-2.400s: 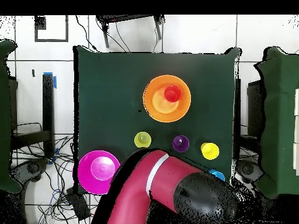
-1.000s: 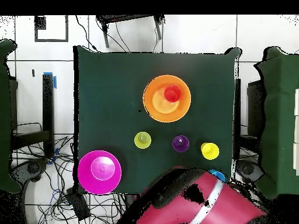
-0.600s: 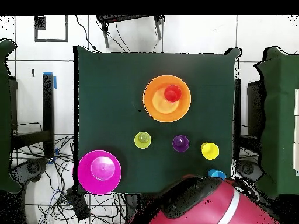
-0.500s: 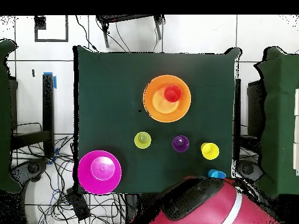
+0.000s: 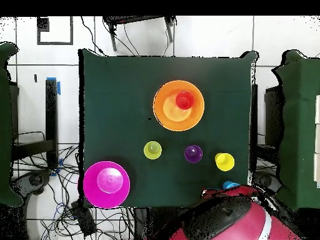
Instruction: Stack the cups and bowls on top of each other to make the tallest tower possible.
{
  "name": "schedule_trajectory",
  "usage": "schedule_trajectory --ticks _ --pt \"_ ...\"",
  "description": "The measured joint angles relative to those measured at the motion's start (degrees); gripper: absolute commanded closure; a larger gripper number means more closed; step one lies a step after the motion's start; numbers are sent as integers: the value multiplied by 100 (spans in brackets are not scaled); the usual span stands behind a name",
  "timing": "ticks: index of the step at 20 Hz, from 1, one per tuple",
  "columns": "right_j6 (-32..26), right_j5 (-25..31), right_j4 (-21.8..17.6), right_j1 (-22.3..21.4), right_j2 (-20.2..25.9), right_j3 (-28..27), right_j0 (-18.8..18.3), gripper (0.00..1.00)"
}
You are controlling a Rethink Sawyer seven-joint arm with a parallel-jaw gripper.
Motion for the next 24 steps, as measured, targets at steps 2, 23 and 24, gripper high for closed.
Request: schedule_trajectory --ticks 2,23,24 --pt "0 107 14 -22 65 -2 -50 100" --pt "-101 3848 619 227 1394 -1016 -651 100" --pt "-160 4025 619 254 1478 -1078 -716 100"
